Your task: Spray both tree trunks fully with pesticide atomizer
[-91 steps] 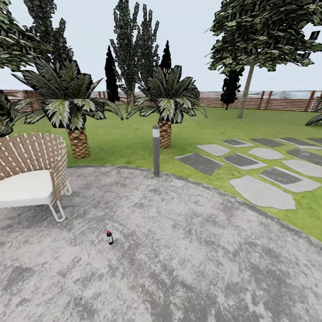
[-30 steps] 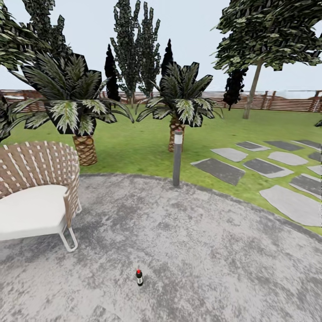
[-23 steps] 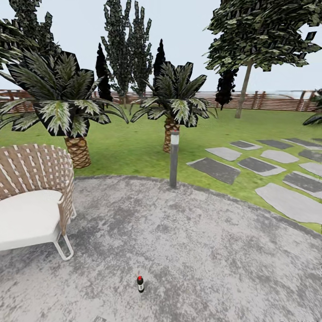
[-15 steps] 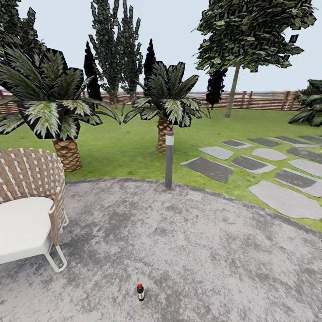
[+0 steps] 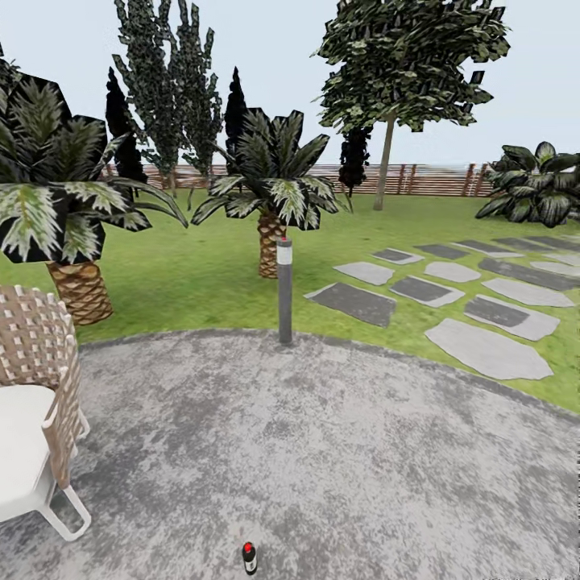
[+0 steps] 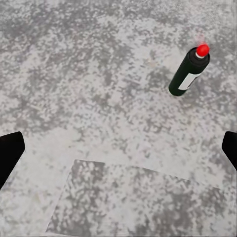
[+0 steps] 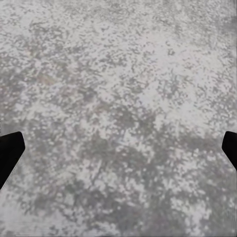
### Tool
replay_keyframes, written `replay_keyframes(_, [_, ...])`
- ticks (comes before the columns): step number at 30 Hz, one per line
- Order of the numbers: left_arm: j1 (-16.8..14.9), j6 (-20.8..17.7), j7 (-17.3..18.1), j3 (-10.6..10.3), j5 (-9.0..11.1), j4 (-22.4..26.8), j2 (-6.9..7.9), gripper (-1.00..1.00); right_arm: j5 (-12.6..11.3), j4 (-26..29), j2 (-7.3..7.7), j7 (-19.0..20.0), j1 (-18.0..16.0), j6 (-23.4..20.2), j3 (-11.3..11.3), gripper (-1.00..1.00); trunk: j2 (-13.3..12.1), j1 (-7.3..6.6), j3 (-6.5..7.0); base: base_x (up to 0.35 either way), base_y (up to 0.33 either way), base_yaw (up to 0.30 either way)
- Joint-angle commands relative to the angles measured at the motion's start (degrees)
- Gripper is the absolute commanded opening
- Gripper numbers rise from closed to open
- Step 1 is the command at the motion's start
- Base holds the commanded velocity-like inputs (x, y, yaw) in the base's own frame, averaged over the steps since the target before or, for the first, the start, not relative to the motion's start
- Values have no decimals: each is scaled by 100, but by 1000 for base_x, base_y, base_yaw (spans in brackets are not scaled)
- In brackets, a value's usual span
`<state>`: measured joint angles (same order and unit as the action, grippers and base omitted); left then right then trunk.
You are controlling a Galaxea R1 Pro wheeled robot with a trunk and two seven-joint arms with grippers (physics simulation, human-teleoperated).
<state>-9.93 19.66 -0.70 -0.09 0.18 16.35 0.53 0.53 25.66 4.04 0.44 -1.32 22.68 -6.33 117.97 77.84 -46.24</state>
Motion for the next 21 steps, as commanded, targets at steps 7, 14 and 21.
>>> replay_keyframes(7, [0,1,0,0,0,0,0,100,0,0,0,0,0,0,0,100,0,0,0,140,262,-256])
replay_keyframes(14, [0,-2,0,0,0,0,0,100,-7,0,0,4,0,11,0,100,0,0,0,31,300,-164])
replay_keyframes(21, [0,-5,0,0,0,0,0,100,-17,9,0,9,0,27,-6,100,0,0,7,0,305,-64])
